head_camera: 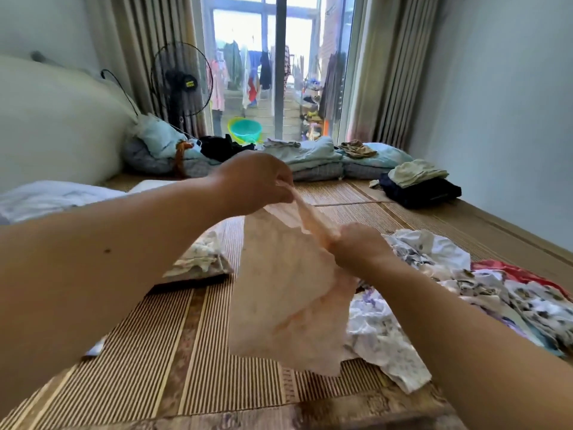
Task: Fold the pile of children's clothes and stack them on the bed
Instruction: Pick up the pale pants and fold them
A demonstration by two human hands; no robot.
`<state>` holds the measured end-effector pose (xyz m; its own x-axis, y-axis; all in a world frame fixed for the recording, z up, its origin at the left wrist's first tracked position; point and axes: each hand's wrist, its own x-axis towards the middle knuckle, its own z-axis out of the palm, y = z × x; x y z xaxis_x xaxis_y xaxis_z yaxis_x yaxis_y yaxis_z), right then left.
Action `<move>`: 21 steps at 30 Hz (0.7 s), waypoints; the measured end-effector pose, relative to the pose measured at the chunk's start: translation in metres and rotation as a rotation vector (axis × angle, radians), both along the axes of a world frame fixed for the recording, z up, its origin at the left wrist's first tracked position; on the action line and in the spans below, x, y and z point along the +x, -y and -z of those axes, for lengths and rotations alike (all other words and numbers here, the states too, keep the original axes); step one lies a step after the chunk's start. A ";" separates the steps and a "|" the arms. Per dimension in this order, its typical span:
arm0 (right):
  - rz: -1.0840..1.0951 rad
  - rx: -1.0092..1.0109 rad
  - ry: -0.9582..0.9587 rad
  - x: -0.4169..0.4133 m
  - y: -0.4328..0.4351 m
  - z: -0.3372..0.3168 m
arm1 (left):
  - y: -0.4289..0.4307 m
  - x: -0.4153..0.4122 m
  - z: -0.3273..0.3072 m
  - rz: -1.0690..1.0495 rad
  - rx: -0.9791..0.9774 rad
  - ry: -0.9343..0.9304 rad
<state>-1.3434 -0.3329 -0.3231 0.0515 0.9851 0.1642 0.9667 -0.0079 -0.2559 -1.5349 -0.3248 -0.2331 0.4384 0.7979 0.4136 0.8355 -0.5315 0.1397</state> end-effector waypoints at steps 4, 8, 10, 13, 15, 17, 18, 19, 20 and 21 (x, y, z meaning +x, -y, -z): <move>-0.010 -0.146 -0.593 -0.014 0.013 -0.003 | 0.000 -0.052 0.002 -0.164 -0.057 -0.154; -0.051 -0.111 -0.704 -0.040 0.017 -0.015 | -0.007 -0.074 0.019 -0.271 0.048 -0.086; -0.075 -0.099 -0.847 -0.049 0.016 -0.027 | -0.009 -0.085 0.028 -0.276 -0.049 0.125; -0.087 -0.122 -1.265 -0.055 0.013 -0.046 | 0.002 -0.099 0.056 -0.065 -0.593 0.748; -0.112 -0.164 -1.508 -0.057 0.012 -0.060 | 0.010 -0.104 0.091 0.111 -0.761 0.861; -0.148 -0.184 -1.657 -0.055 0.010 -0.074 | 0.021 -0.102 0.127 0.243 -0.848 0.929; -0.161 -0.189 -1.688 -0.052 0.008 -0.078 | 0.025 -0.099 0.145 0.287 -0.906 0.943; -0.170 -0.197 -1.699 -0.049 0.005 -0.079 | 0.032 -0.093 0.161 0.320 -0.953 0.942; -0.168 -0.215 -1.698 -0.046 0.002 -0.078 | 0.039 -0.087 0.173 0.329 -0.972 0.942; -0.142 -0.210 -1.693 -0.041 -0.002 -0.075 | 0.047 -0.080 0.183 0.325 -0.969 0.959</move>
